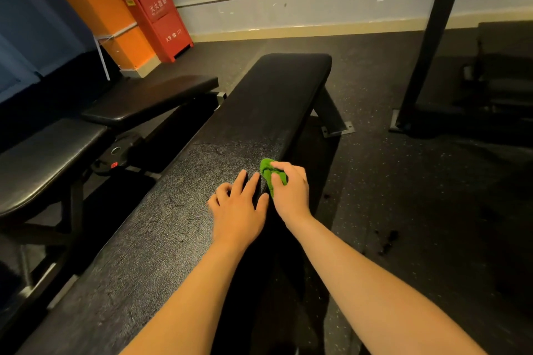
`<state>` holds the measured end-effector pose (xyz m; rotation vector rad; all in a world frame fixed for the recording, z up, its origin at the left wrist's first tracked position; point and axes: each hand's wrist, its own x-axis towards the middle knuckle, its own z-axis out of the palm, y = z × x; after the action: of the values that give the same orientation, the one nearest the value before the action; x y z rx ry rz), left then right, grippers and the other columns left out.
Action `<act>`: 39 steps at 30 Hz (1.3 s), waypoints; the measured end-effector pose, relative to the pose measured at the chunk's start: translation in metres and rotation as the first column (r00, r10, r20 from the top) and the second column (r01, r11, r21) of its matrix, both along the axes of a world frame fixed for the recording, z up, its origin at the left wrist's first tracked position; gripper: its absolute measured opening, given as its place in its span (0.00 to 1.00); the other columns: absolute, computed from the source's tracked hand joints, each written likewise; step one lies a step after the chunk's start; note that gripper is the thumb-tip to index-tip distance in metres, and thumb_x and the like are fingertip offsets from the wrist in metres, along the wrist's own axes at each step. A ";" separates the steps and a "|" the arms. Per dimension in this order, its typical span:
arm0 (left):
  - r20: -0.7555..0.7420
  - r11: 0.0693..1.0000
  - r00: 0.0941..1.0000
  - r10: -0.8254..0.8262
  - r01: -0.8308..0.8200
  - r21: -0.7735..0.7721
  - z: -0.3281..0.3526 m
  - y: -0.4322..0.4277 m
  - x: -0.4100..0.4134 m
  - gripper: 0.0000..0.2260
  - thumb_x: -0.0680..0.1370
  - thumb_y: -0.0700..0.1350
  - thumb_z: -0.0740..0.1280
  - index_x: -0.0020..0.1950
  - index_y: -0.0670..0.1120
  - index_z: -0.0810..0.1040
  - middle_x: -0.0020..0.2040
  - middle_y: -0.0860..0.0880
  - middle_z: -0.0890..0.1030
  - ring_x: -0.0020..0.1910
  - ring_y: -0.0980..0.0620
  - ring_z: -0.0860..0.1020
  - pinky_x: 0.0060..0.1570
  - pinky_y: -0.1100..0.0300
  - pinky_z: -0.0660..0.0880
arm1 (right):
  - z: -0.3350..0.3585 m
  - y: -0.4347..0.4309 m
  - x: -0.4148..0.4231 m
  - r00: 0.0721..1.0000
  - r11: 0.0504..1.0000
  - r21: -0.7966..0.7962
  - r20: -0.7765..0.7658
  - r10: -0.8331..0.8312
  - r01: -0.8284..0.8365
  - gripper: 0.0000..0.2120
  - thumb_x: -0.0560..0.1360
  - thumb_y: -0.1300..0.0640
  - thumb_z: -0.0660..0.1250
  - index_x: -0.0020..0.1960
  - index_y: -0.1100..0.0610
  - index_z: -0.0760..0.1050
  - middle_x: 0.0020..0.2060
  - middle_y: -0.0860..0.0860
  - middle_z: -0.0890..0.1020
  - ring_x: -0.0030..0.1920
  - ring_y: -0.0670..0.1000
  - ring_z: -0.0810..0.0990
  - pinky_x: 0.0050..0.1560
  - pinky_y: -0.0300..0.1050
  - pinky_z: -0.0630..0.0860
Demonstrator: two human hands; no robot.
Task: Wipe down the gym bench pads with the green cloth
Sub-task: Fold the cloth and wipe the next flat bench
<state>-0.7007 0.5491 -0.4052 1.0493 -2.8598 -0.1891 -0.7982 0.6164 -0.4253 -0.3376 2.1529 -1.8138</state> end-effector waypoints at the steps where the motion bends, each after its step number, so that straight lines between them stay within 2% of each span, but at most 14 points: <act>1: -0.007 1.000 1.000 -0.002 0.002 0.007 0.001 0.000 -0.004 0.24 0.82 0.62 0.53 0.79 0.62 0.58 0.81 0.56 0.55 0.73 0.46 0.56 0.72 0.46 0.50 | 0.001 -0.002 -0.004 1.000 1.000 -0.001 0.009 -0.023 0.023 0.10 0.82 0.59 0.62 0.58 0.49 0.78 0.59 0.46 0.71 0.55 0.43 0.74 0.47 0.27 0.68; 6: 0.000 1.000 1.000 -0.016 0.016 0.017 0.001 -0.004 -0.025 0.24 0.82 0.60 0.54 0.79 0.61 0.58 0.81 0.56 0.55 0.73 0.46 0.56 0.72 0.46 0.51 | 0.002 -0.017 -0.029 0.990 0.991 -0.013 0.038 -0.136 0.136 0.10 0.81 0.61 0.63 0.55 0.50 0.80 0.57 0.46 0.71 0.54 0.44 0.74 0.46 0.27 0.67; 11: 0.011 0.999 0.999 -0.042 0.042 -0.012 0.000 -0.012 -0.058 0.25 0.82 0.61 0.55 0.79 0.61 0.58 0.81 0.56 0.55 0.73 0.46 0.57 0.71 0.46 0.53 | 0.004 -0.031 -0.077 0.975 0.978 -0.023 0.091 -0.203 0.206 0.09 0.81 0.62 0.64 0.55 0.51 0.80 0.59 0.48 0.71 0.54 0.47 0.75 0.53 0.39 0.74; 15: 0.017 0.997 0.997 -0.074 0.074 -0.016 0.000 -0.021 -0.097 0.26 0.82 0.61 0.56 0.80 0.61 0.58 0.81 0.56 0.55 0.73 0.45 0.58 0.71 0.46 0.54 | 0.006 -0.043 -0.120 0.968 0.972 -0.024 0.104 -0.229 0.232 0.08 0.81 0.62 0.63 0.54 0.51 0.79 0.59 0.49 0.70 0.53 0.49 0.76 0.55 0.43 0.75; 21: 0.021 0.987 0.986 -0.162 0.162 0.004 0.003 -0.040 -0.160 0.25 0.82 0.60 0.57 0.79 0.61 0.57 0.81 0.56 0.55 0.73 0.46 0.56 0.70 0.47 0.53 | 0.004 -0.054 -0.183 0.964 0.968 -0.032 0.105 -0.243 0.248 0.08 0.81 0.61 0.64 0.55 0.51 0.78 0.59 0.50 0.71 0.52 0.48 0.75 0.51 0.40 0.72; 26: 0.037 0.972 0.972 -0.231 0.232 -0.027 0.001 -0.053 -0.202 0.25 0.83 0.60 0.55 0.80 0.62 0.56 0.81 0.55 0.55 0.73 0.46 0.57 0.70 0.46 0.55 | 0.003 -0.065 -0.228 0.960 0.964 -0.042 0.121 -0.254 0.261 0.08 0.80 0.62 0.64 0.55 0.52 0.78 0.59 0.51 0.71 0.55 0.51 0.77 0.57 0.45 0.77; 39: 0.048 0.956 0.957 -0.287 0.284 0.066 0.007 -0.083 -0.338 0.26 0.82 0.60 0.56 0.79 0.63 0.55 0.81 0.54 0.54 0.75 0.45 0.53 0.72 0.44 0.52 | -0.009 -0.090 -0.346 0.959 0.962 -0.026 0.085 -0.269 0.272 0.08 0.78 0.62 0.65 0.50 0.50 0.78 0.54 0.51 0.74 0.48 0.47 0.76 0.56 0.50 0.79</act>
<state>-1.0392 0.4661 -0.3984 0.6522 -3.0651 -0.2682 -1.1445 0.5267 -0.4345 0.0265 2.1989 -1.9758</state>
